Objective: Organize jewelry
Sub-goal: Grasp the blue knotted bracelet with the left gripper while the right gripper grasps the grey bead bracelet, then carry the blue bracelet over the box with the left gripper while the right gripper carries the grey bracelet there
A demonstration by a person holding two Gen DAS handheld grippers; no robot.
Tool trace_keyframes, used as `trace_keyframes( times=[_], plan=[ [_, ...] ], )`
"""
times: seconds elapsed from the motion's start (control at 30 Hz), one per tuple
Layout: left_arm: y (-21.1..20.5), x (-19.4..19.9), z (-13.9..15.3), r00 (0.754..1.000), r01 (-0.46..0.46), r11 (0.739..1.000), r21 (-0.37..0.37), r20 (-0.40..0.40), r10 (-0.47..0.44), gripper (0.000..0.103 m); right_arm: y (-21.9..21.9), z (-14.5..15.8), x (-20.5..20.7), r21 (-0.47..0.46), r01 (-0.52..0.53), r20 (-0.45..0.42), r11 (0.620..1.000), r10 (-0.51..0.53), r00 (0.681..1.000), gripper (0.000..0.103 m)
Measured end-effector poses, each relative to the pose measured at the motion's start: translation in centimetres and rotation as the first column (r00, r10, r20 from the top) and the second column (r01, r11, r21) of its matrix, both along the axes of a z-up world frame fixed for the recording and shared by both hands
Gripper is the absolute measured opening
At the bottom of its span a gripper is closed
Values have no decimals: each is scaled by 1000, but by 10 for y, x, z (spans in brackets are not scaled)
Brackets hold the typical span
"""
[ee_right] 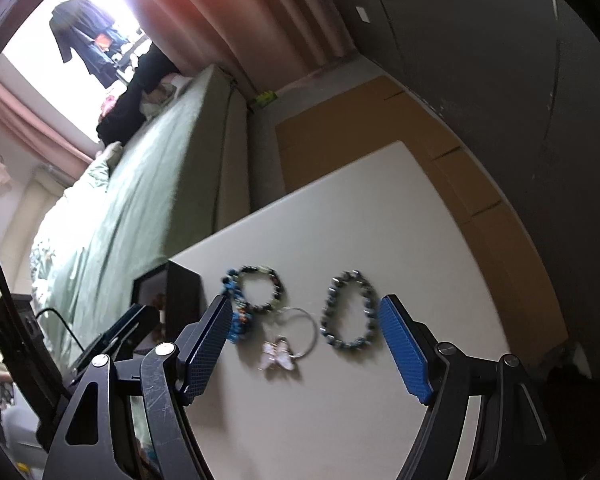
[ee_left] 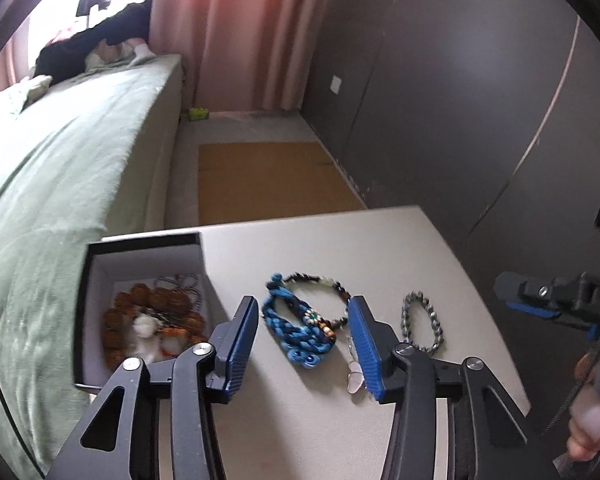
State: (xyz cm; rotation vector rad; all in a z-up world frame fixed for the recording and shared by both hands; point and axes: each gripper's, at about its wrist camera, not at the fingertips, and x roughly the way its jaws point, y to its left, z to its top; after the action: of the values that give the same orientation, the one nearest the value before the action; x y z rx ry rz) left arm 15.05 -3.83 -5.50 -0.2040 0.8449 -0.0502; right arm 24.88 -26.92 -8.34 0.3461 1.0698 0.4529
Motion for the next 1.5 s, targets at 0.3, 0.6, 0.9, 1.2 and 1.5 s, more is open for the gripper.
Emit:
trace_keyframes(
  times=[0.3,0.6,0.9,1.2,1.5],
  plan=[
    [-44,20,-43,994,66,988,139,-91,-53,38,-31,-16,11,-7,47,-57,999,-47,997,76],
    [-56,34,-70,992,48,968,245,-123,-18,37,-43,-23,16,-19,57,-79,998,-59,995,76],
    [-42,35,-67,992,16,976,217,-122,11,14,-27,-38,20,-94,15,-105,995,-25,994,76],
    [-23,21,-34,999,-3,993,115,-42,7,13,-8,-49,24,-155,-33,-114,987,15,993,59],
    [-2,12,-11,1000,-27,998,50,8,27,13,9,-72,31,-235,-68,-154,970,32,988,36]
  ],
)
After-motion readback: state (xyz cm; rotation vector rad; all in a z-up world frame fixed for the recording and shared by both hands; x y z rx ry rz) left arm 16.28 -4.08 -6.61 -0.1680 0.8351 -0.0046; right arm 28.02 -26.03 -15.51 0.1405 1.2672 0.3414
